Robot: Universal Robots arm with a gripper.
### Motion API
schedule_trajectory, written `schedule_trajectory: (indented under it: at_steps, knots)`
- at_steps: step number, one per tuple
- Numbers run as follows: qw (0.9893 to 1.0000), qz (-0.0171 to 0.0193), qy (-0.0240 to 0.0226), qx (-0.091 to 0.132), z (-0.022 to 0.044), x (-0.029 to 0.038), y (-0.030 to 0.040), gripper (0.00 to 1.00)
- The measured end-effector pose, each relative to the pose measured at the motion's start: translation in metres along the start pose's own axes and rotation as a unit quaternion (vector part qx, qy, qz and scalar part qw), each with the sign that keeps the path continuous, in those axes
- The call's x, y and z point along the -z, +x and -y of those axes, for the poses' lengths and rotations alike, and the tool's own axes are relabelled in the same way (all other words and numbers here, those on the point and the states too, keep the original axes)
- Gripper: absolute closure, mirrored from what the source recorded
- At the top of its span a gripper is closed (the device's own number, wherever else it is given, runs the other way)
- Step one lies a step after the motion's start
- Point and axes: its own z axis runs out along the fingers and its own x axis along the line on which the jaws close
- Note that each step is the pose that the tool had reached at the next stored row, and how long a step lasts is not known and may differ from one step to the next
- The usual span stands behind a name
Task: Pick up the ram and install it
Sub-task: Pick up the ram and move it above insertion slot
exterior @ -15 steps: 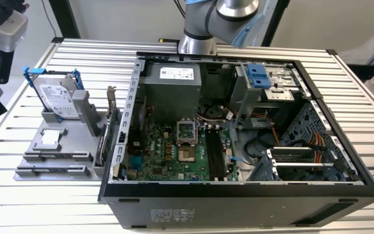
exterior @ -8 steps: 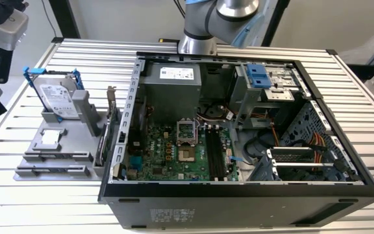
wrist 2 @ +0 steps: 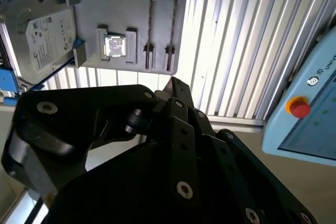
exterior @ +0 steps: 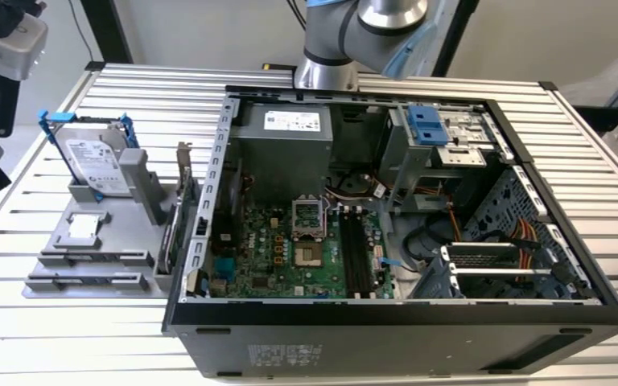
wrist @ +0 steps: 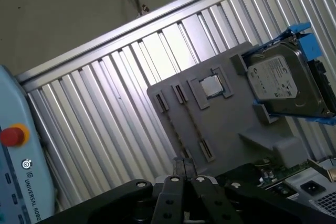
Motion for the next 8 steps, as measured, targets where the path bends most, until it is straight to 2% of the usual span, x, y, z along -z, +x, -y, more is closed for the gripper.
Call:
schedule_trajectory:
  at_steps: [8]
  knots:
    - [0.9998,-0.0009,-0.0003,0.018,-0.0001,0.0000,0.0000,1.00]
